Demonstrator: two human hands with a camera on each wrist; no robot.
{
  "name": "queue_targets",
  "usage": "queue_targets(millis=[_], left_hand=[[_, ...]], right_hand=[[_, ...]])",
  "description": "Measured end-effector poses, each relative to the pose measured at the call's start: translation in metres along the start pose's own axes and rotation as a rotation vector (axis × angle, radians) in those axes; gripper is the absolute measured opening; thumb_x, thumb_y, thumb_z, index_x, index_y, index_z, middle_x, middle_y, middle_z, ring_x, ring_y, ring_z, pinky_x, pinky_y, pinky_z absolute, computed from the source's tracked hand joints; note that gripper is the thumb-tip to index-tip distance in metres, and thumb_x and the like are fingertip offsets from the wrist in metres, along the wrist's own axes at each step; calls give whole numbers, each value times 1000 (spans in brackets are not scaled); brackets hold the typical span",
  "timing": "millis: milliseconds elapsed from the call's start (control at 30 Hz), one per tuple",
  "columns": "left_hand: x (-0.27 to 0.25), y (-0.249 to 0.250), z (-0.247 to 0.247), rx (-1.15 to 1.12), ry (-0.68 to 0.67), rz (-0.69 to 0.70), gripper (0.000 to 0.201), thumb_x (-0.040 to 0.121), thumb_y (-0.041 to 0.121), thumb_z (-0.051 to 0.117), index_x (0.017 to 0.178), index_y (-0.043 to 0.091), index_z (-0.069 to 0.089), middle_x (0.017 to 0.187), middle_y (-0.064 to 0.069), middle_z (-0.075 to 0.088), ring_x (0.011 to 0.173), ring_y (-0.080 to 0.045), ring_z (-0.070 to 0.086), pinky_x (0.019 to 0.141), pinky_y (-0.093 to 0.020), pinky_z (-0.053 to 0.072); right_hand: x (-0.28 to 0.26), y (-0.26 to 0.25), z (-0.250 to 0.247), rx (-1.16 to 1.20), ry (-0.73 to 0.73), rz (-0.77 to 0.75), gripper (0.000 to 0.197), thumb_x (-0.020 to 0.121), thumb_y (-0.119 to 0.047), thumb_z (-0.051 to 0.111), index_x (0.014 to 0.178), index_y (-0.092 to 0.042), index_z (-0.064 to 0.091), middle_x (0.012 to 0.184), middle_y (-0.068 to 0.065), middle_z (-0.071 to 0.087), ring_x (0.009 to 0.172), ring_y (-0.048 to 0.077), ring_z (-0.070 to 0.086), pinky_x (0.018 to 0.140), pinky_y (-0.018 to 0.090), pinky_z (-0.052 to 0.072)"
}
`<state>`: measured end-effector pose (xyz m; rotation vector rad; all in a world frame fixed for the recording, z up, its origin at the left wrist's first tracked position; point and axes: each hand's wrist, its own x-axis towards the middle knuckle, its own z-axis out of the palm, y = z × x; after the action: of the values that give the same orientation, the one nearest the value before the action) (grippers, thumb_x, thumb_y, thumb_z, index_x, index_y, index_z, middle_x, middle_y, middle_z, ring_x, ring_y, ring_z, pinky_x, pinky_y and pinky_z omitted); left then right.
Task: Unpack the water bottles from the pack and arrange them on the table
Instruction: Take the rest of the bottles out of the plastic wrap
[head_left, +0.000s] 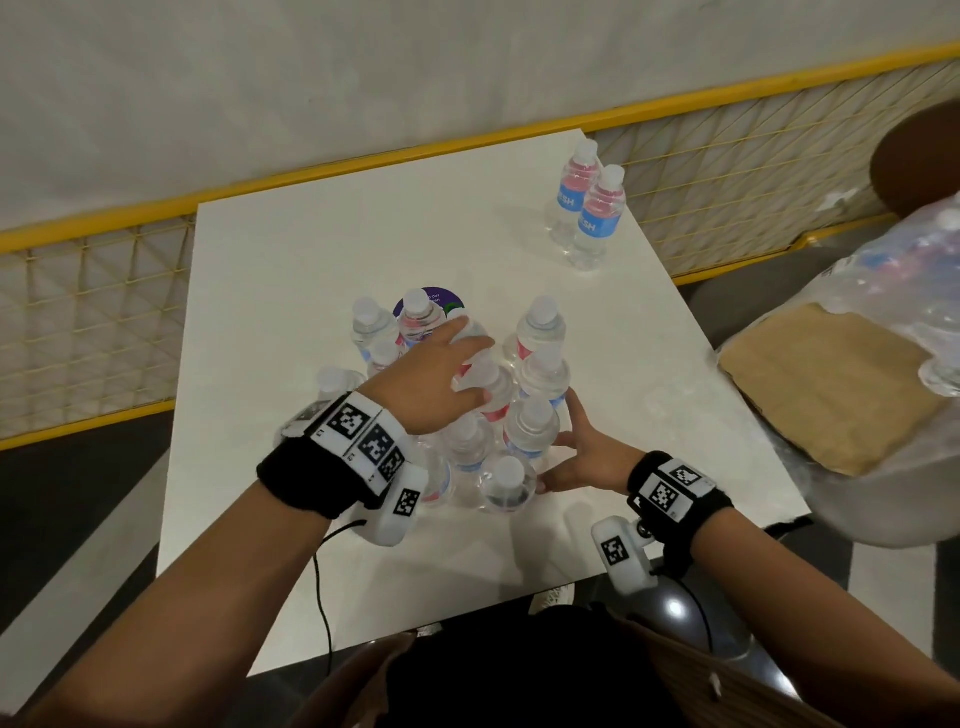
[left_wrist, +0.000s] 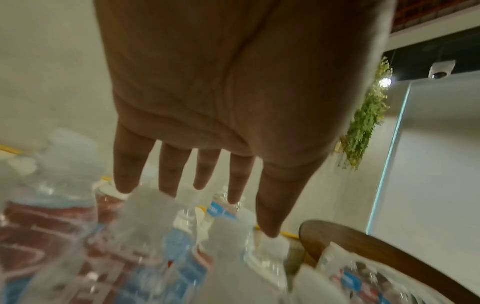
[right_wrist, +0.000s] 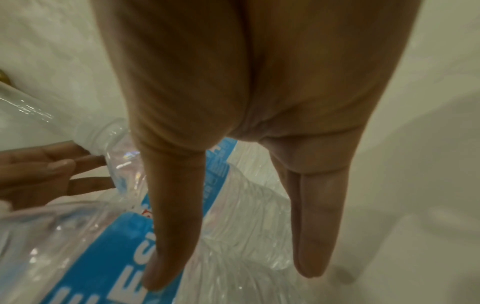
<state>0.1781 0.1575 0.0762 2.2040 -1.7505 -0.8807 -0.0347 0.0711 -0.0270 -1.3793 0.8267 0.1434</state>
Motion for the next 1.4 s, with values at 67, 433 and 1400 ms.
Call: queue_targets(millis=[67, 433, 1400], left_hand=[[-7, -5, -17, -55, 85, -6, 61, 90, 34, 59, 144, 25, 34, 158, -2, 16, 146, -15, 14, 116, -30, 16], [-26, -78, -50, -470, 124, -397, 48, 99, 30, 43, 145, 35, 28, 153, -1, 29, 141, -19, 28, 103, -35, 32], [20, -40, -62, 22, 18, -166, 76, 92, 38, 54, 151, 22, 9, 157, -8, 15, 145, -23, 16, 117, -38, 19]], right_hand=[[1, 3, -4, 19, 13, 45, 137, 62, -8, 86, 139, -55, -18, 144, 10, 40, 118, 25, 57, 83, 43, 57], [7, 3, -1, 95, 22, 38, 118, 71, 7, 75, 135, -61, 2, 120, 16, 53, 92, 28, 67, 87, 51, 54], [17, 11, 30, 126, 182, 50, 125, 73, 3, 74, 140, -53, -17, 144, 8, 36, 109, 30, 61, 82, 46, 57]])
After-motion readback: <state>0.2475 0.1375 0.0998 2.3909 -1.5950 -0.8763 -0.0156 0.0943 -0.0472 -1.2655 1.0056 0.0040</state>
